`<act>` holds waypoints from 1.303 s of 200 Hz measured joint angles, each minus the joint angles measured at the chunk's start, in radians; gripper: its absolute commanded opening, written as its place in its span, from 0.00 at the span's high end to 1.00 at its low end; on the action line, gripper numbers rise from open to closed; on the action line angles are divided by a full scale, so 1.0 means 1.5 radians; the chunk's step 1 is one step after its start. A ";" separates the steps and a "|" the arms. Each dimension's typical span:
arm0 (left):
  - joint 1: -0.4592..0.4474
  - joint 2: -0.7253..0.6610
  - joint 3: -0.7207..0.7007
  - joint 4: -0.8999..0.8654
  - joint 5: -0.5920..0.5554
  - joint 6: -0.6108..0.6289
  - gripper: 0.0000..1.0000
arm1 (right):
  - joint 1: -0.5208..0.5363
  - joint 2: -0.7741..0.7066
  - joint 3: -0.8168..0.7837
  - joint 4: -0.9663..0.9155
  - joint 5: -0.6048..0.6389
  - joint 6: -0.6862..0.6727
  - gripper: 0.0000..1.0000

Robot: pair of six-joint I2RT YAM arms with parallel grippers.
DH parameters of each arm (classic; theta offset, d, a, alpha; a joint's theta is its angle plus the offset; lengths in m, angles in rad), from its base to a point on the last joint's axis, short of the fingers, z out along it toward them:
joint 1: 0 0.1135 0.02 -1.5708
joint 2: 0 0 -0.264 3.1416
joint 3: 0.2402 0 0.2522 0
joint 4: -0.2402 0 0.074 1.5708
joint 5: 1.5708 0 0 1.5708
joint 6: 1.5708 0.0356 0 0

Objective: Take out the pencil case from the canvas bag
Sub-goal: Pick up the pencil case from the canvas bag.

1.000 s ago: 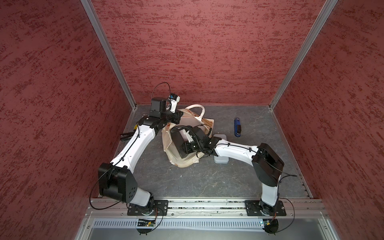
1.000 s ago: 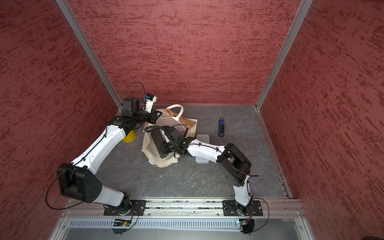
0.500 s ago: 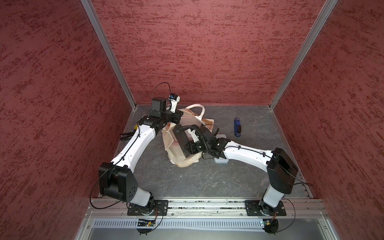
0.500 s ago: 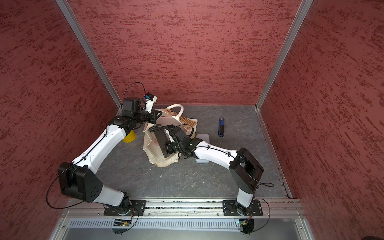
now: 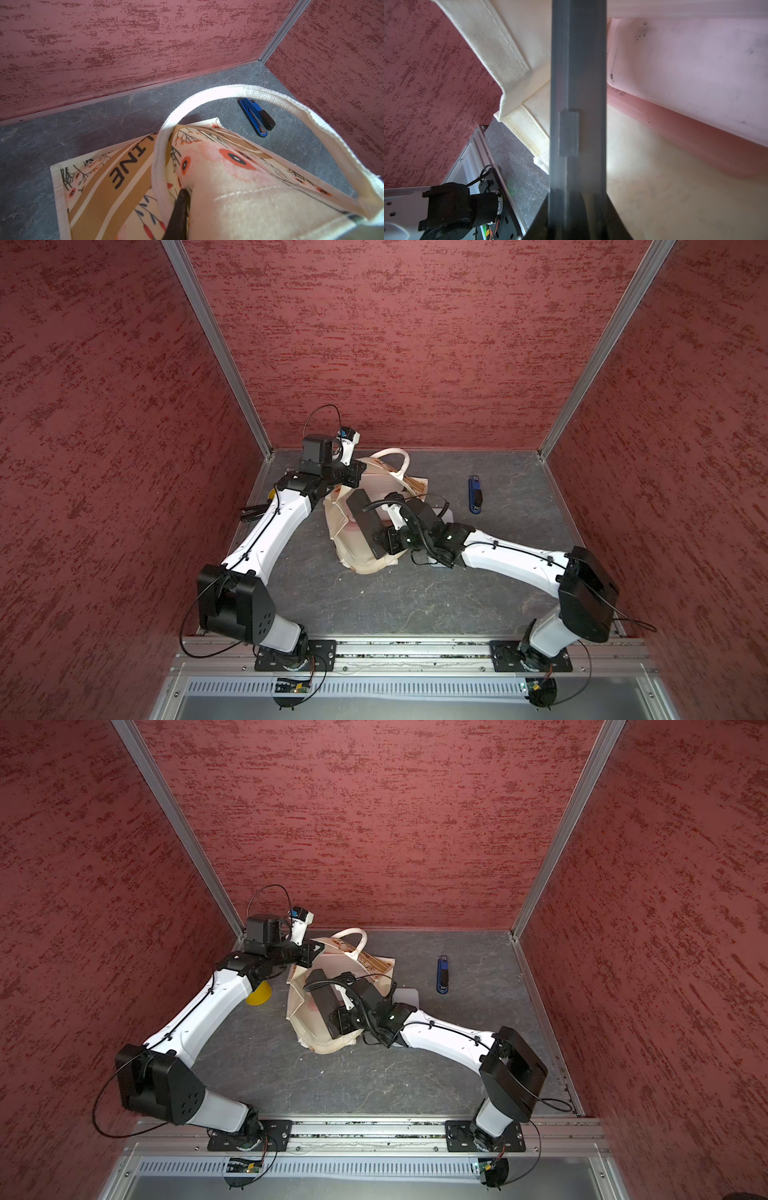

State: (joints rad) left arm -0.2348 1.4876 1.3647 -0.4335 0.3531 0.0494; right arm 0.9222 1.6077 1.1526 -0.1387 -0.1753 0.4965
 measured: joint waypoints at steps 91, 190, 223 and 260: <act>0.000 0.000 0.000 0.000 -0.005 0.000 1.00 | 0.003 -0.075 -0.073 0.057 -0.008 -0.005 1.00; -0.001 0.000 0.000 0.000 -0.009 0.000 1.00 | 0.003 -0.160 -0.130 0.104 -0.027 -0.015 1.00; -0.001 0.000 0.000 0.000 -0.009 0.000 1.00 | 0.003 -0.189 -0.153 0.116 -0.027 -0.016 1.00; -0.001 0.000 0.000 0.002 -0.009 0.000 1.00 | 0.003 -0.227 -0.157 0.124 -0.018 -0.025 1.00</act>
State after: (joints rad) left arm -0.2359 1.4876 1.3647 -0.4309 0.3389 0.0490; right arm 0.9260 1.2678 0.9169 0.0467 -0.2024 0.4595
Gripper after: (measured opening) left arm 0.088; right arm 0.285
